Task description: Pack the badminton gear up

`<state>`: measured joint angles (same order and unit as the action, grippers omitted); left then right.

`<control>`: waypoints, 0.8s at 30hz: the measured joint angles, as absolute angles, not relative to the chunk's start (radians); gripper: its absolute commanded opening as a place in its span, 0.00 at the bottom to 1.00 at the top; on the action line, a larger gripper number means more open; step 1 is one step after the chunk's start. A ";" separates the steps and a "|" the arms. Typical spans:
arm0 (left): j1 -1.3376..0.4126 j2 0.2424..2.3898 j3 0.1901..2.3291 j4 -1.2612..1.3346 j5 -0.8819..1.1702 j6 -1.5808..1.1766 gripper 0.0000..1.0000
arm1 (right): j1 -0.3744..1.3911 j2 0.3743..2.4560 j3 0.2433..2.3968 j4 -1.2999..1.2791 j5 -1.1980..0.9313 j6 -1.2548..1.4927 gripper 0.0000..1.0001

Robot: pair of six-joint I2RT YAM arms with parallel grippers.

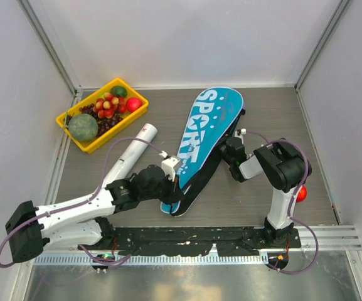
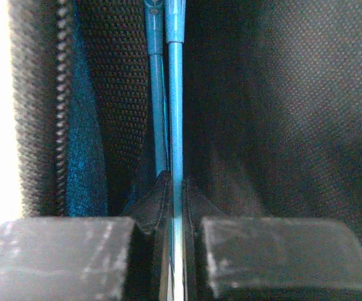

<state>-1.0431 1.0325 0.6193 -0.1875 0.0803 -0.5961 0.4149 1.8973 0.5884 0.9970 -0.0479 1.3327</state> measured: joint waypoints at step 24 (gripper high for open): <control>-1.068 1.191 0.673 -0.282 -0.010 -0.651 0.48 | 0.382 1.393 0.638 0.034 -0.144 0.944 0.50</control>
